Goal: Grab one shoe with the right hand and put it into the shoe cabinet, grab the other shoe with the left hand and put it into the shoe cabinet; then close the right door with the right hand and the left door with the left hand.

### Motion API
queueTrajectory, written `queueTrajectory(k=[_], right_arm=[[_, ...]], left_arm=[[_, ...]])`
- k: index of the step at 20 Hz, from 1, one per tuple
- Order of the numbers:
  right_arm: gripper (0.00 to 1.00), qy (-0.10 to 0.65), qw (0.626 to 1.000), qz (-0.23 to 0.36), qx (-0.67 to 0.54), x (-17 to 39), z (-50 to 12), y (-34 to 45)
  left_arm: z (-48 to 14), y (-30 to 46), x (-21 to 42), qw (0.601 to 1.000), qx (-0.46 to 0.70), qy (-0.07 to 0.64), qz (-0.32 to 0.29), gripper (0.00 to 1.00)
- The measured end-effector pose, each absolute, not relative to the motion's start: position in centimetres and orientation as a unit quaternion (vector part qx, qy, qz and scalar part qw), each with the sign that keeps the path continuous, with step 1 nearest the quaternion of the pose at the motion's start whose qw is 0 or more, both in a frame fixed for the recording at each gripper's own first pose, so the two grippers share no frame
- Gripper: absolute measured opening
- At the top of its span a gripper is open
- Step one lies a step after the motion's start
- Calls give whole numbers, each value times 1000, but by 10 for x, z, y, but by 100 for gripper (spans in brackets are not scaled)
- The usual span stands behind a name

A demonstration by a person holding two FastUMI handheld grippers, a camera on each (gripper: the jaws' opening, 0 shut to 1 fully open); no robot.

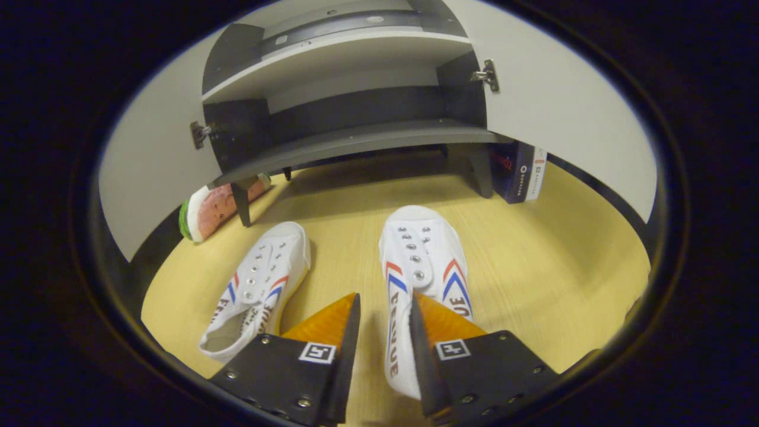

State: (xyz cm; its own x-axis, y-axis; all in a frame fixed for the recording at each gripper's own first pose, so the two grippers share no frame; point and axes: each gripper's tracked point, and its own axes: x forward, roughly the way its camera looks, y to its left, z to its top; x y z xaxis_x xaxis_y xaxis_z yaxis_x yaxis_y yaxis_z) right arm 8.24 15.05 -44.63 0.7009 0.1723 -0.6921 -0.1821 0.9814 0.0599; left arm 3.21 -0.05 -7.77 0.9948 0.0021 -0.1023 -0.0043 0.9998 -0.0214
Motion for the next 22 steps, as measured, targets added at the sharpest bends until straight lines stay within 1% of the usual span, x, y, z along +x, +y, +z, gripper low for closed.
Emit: queueTrajectory(k=[1,2,3,5,6,9,11,12,13,14,15,18,22], right_arm=[[43,367,926,88,7,87,-444,150],[43,362,929,77,20,90,-445,145],[7,355,930,79,43,96,-444,149],[7,343,933,95,59,97,-441,147],[1,332,936,101,57,95,-441,146],[0,300,944,119,66,91,-426,149],[1,290,946,133,51,80,-414,151],[1,279,949,139,50,79,-403,154],[4,270,951,140,56,77,-391,154],[0,264,951,148,64,72,-379,155],[0,258,950,158,76,69,-367,159],[0,229,956,165,78,65,-323,159],[0,175,965,181,68,67,-244,165]], left_arm=[[-80,-1,32,998,-10,54,1,100],[-81,-2,32,998,-10,54,0,100],[-80,-3,32,999,-8,52,-3,100],[-77,-1,33,999,-6,44,2,100],[-75,-1,32,999,-6,40,2,100],[-68,-8,30,1000,0,28,-8,100],[-64,-13,29,999,7,25,-19,100],[-63,-16,29,999,7,24,-24,100],[-62,-17,29,999,7,23,-28,100],[-61,-18,30,999,6,23,-29,100],[-61,-19,31,999,6,24,-32,99],[-58,-23,35,999,12,23,-40,100],[-59,-30,46,998,9,26,-53,100]])
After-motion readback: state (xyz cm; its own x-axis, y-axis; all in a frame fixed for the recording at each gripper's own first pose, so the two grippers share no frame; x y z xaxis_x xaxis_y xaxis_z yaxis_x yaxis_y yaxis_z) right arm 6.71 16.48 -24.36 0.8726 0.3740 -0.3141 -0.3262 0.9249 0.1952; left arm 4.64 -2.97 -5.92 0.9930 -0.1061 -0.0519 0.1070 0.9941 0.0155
